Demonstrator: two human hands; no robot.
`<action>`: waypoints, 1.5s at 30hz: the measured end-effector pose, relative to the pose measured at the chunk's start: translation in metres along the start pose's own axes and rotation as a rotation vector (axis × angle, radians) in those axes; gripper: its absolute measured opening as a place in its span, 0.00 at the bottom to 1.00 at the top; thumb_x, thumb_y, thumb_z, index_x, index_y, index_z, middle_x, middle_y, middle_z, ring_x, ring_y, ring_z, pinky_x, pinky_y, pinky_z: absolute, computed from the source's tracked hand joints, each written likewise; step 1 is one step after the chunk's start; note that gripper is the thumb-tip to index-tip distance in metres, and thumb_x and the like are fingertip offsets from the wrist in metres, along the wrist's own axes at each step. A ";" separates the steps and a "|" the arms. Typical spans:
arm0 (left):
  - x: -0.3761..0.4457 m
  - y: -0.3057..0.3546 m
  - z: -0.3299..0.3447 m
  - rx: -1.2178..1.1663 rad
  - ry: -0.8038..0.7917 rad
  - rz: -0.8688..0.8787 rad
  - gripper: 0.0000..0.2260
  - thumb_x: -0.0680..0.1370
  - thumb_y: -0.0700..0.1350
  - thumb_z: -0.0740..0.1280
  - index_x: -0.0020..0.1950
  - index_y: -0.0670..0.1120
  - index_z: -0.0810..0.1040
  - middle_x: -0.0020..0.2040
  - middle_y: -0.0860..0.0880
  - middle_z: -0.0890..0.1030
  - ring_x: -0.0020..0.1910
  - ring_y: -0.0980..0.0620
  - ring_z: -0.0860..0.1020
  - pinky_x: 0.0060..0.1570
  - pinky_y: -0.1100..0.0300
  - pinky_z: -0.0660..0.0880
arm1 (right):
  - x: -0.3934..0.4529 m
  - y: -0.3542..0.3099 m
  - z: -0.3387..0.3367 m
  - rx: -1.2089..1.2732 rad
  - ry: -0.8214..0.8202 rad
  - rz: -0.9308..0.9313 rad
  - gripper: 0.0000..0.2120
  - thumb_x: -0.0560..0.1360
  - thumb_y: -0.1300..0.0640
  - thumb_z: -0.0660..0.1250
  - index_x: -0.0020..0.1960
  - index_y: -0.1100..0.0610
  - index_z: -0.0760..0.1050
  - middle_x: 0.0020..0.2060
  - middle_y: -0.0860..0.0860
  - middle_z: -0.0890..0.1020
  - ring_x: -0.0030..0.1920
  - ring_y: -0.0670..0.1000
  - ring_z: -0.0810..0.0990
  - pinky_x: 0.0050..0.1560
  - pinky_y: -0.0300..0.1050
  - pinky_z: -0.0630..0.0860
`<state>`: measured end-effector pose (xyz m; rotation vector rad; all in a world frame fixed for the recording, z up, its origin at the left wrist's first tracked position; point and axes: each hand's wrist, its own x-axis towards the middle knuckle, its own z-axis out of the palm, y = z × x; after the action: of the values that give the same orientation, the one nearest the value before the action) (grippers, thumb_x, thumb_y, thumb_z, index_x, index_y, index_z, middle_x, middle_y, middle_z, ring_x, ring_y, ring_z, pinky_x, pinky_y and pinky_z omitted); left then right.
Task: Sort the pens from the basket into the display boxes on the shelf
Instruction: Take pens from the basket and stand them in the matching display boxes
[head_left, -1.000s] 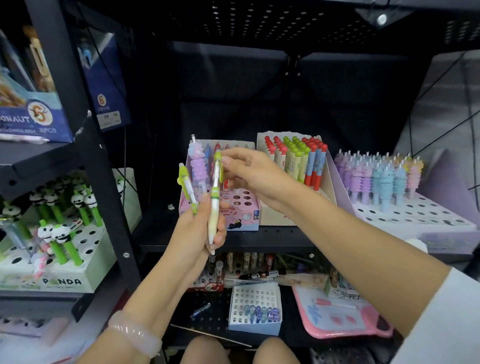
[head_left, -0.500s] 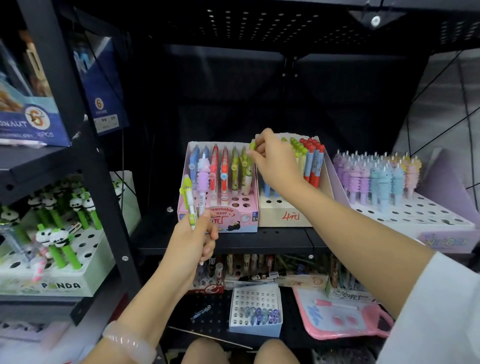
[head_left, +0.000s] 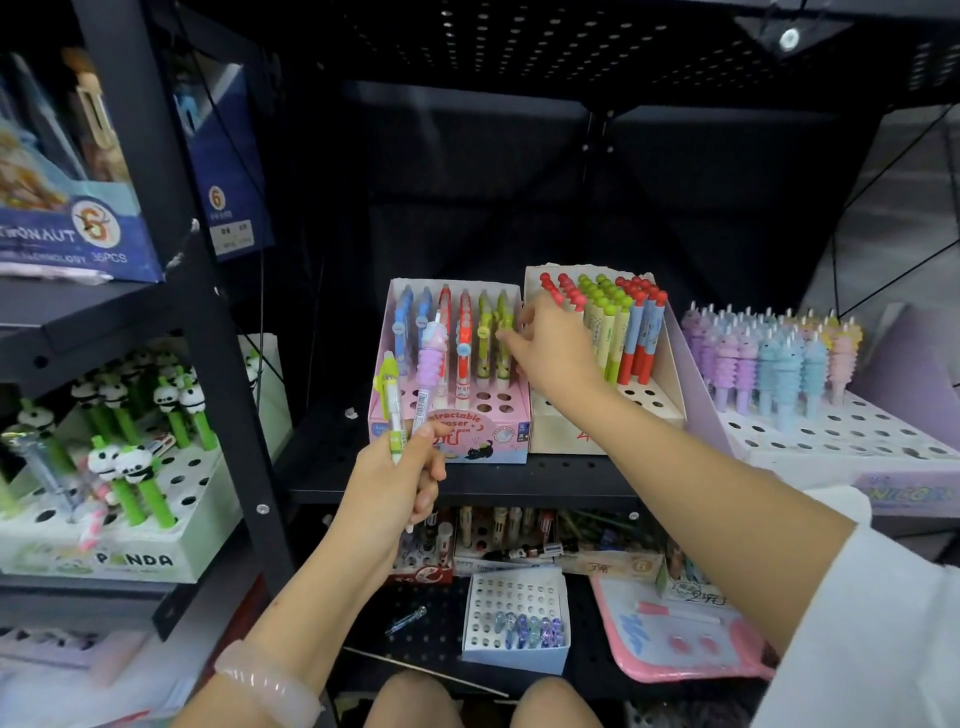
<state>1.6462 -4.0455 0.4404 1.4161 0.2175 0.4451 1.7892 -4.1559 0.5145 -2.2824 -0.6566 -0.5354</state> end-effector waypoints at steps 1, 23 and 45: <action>0.000 0.000 0.000 0.005 0.003 -0.002 0.10 0.80 0.45 0.59 0.49 0.40 0.75 0.26 0.52 0.72 0.19 0.57 0.63 0.18 0.65 0.59 | -0.004 -0.005 -0.003 0.077 0.051 -0.026 0.09 0.76 0.53 0.66 0.48 0.58 0.70 0.35 0.51 0.78 0.35 0.47 0.77 0.32 0.36 0.70; -0.003 0.004 0.109 -0.097 -0.278 -0.159 0.07 0.82 0.42 0.54 0.48 0.42 0.69 0.29 0.47 0.74 0.22 0.56 0.66 0.21 0.66 0.61 | -0.036 0.067 -0.115 0.570 0.126 0.152 0.06 0.81 0.58 0.56 0.50 0.56 0.72 0.36 0.48 0.76 0.33 0.42 0.77 0.32 0.36 0.77; 0.001 -0.020 0.163 0.053 -0.339 -0.092 0.10 0.81 0.41 0.55 0.60 0.47 0.73 0.35 0.49 0.77 0.28 0.55 0.70 0.26 0.63 0.68 | -0.038 0.148 -0.141 0.021 0.128 0.034 0.11 0.79 0.59 0.59 0.59 0.62 0.72 0.36 0.54 0.76 0.30 0.48 0.73 0.33 0.40 0.72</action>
<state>1.7158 -4.1936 0.4460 1.5023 0.0192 0.1199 1.8200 -4.3617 0.5142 -2.2147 -0.5568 -0.6492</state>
